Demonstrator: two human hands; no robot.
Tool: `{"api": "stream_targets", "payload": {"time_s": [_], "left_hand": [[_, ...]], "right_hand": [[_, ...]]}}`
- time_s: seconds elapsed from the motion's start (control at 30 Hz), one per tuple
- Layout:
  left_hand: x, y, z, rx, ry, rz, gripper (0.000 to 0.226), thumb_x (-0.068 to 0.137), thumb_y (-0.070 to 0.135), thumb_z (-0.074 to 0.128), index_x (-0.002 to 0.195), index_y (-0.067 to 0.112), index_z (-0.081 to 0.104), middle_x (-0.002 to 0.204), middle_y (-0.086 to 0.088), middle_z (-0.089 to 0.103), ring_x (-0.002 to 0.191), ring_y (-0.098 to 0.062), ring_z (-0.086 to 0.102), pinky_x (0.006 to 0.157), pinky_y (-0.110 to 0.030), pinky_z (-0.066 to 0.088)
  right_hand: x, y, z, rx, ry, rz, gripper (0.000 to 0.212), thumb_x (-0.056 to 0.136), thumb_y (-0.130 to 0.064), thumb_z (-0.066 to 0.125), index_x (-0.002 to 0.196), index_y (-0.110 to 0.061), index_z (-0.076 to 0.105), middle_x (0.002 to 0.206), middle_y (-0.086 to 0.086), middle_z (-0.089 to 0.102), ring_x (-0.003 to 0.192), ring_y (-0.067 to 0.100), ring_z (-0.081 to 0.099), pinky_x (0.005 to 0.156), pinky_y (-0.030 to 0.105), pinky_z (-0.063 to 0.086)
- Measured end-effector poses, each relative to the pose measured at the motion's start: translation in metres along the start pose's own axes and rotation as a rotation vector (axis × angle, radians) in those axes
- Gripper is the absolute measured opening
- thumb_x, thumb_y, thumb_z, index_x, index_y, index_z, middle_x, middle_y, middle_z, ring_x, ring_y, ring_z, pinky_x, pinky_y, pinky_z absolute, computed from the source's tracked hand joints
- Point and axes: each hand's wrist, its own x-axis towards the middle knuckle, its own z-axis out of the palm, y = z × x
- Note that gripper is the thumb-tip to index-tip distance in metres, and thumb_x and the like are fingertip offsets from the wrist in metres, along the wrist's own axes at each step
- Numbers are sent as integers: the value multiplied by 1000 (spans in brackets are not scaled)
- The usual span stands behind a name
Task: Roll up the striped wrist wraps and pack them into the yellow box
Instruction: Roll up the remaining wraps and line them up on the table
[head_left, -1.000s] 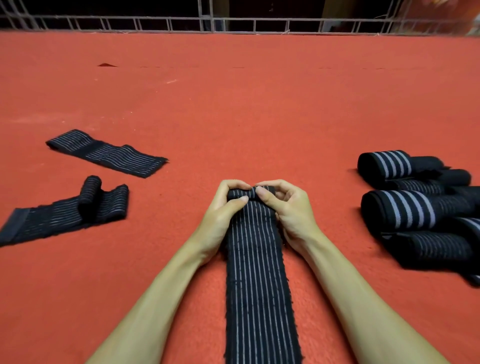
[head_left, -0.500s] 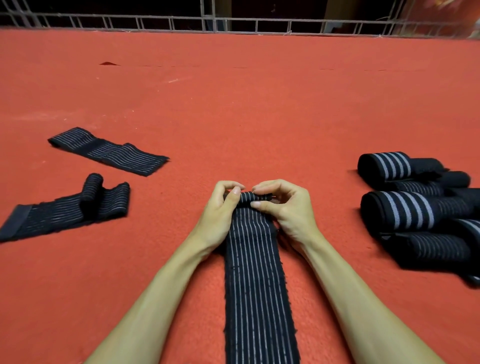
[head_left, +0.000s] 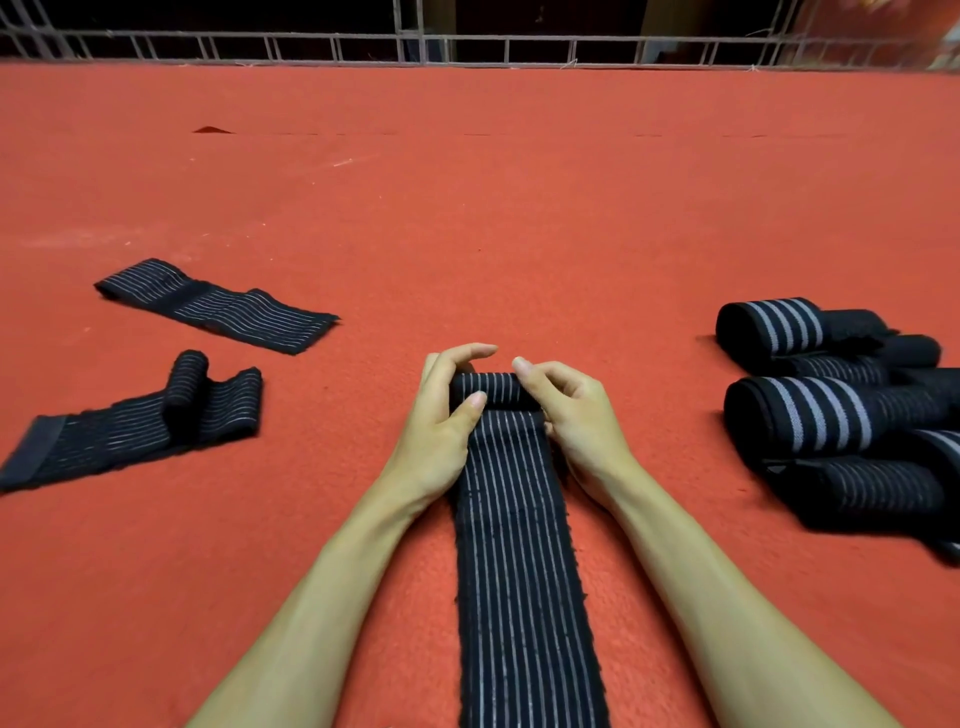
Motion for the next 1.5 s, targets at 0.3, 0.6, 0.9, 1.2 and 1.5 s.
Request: {"api": "stream_targets", "payload": {"time_s": [0.3, 0.6, 0.9, 1.2, 1.5], "left_hand": [[1, 0, 4, -117, -5, -197, 33, 82, 40, 50, 115, 38, 53, 117, 7, 44, 101, 16, 46, 89, -6, 36], [-2, -5, 5, -47, -46, -226, 33, 91, 47, 46, 120, 34, 43, 109, 5, 58, 100, -9, 58, 91, -32, 49], [1, -2, -1, -170, 31, -147, 27, 93, -4, 54, 100, 21, 56, 92, 7, 60, 82, -1, 57, 76, -22, 47], [0, 2, 1, -224, -9, -109, 27, 77, 12, 55, 103, 19, 59, 108, -1, 62, 104, -13, 57, 97, -32, 45], [0, -4, 9, -216, -37, -259, 48, 92, 60, 43, 124, 25, 40, 121, -1, 54, 108, -6, 57, 96, -28, 48]], "right_hand": [[-4, -1, -5, 136, -46, 51, 15, 80, -17, 76, 93, -14, 73, 83, 5, 63, 76, 18, 57, 62, 26, 47], [-1, 2, -11, 219, -16, 12, 32, 76, 4, 74, 103, -11, 67, 92, 9, 69, 84, 21, 66, 68, 28, 55], [-1, 3, -1, 148, -74, 38, 31, 87, -40, 67, 96, -10, 68, 87, 13, 64, 79, 30, 57, 70, 41, 45], [-5, 3, 2, 73, -20, -72, 22, 86, -22, 70, 99, -4, 70, 90, 6, 71, 82, 12, 65, 74, 25, 52], [-4, 3, -6, 206, -94, -123, 31, 72, 2, 76, 100, -12, 69, 91, 4, 70, 85, 18, 66, 75, 31, 55]]}}
